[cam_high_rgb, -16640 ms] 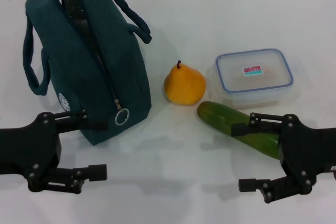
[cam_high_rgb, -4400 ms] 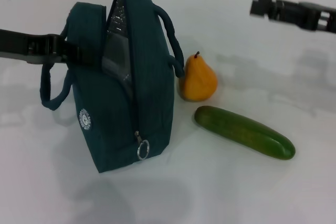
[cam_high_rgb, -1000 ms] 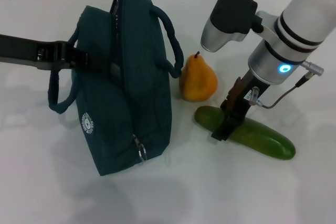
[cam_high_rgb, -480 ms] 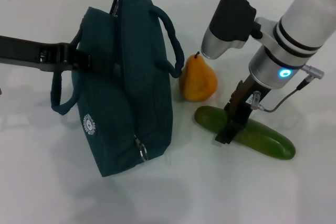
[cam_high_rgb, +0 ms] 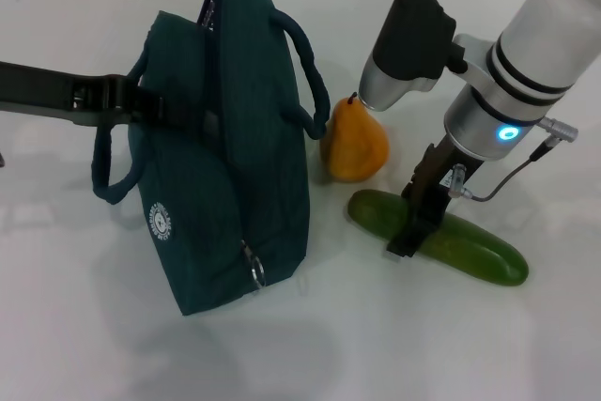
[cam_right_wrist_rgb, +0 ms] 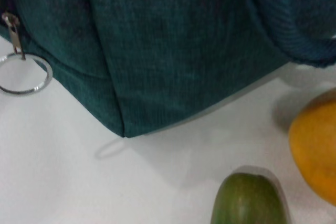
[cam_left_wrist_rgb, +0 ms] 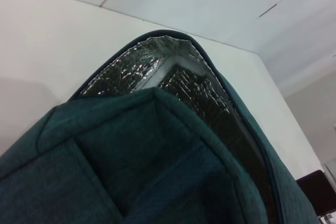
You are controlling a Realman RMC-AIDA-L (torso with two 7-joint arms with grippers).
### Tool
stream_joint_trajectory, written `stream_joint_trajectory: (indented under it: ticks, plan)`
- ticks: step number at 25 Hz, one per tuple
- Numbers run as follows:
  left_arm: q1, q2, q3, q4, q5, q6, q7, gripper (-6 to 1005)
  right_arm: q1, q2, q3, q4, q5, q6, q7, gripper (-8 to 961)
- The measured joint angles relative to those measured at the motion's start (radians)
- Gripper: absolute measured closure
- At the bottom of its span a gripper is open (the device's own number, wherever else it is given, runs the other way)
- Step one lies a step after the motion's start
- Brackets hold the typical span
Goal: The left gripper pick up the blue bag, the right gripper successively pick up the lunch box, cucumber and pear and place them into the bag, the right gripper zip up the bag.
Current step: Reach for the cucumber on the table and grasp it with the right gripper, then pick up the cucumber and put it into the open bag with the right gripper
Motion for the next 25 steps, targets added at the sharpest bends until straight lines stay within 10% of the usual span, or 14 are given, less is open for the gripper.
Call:
stream_joint_trajectory:
  ticks: [17, 25]
  plan:
    - [0.008, 0.006, -0.005, 0.0, -0.001, -0.009, 0.007, 963, 0.023, 0.0, -0.019, -0.006, -0.008, 0.004, 0.027, 334]
    - [0.014, 0.011, -0.016, 0.0, -0.001, -0.007, 0.011, 963, -0.079, -0.003, 0.121, -0.24, -0.129, -0.181, 0.066, 334]
